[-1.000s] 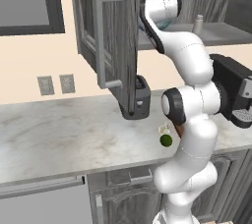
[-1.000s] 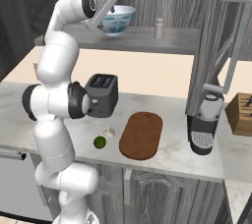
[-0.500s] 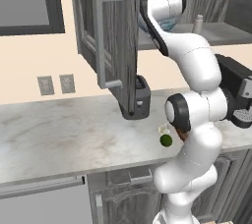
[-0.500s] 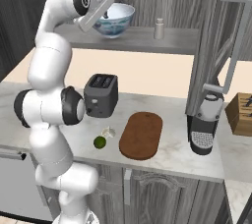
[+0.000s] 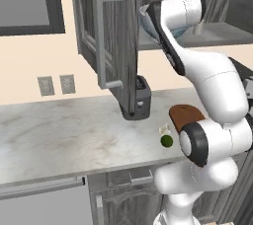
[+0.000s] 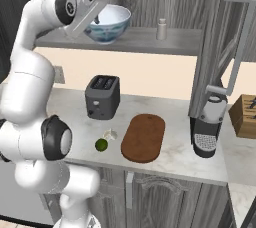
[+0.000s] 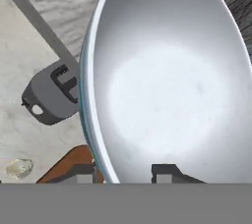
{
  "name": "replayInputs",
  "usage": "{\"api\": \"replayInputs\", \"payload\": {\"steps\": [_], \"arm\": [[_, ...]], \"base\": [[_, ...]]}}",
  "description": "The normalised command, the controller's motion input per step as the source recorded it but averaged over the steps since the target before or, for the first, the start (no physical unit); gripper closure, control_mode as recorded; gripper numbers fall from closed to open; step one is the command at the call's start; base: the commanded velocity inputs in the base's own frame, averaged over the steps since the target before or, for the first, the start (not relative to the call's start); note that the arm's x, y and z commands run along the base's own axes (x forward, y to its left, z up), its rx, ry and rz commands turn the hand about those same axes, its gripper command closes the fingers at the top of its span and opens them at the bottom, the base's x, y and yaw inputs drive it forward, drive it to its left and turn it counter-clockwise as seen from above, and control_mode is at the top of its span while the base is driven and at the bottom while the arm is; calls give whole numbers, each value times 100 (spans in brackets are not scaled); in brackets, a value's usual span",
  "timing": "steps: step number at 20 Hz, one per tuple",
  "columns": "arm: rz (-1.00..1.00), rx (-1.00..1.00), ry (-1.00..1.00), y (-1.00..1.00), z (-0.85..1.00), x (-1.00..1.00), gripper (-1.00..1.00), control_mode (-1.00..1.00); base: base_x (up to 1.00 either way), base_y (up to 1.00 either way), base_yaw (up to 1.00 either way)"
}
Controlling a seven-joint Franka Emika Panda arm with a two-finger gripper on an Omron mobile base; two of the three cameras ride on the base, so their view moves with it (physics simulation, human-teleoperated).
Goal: Open the cabinet. Place the bowl and condiment on the counter. Then place the lime and garlic on the cutting board.
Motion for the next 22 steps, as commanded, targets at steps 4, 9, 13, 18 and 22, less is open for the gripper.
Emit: {"api": "replayInputs", "payload": {"steps": [4,9,13,18,22], "arm": [[19,6,-1,0,-18,-100,100,-100],[40,3,0,0,-67,-100,100,-100],[49,0,1,0,-86,-99,100,-100],[48,-4,8,2,-97,-14,100,-100],[43,-11,0,27,-77,46,100,-100]], "base": [[0,0,0],[0,0,0],[0,0,0],[0,0,0],[0,0,0]]}}
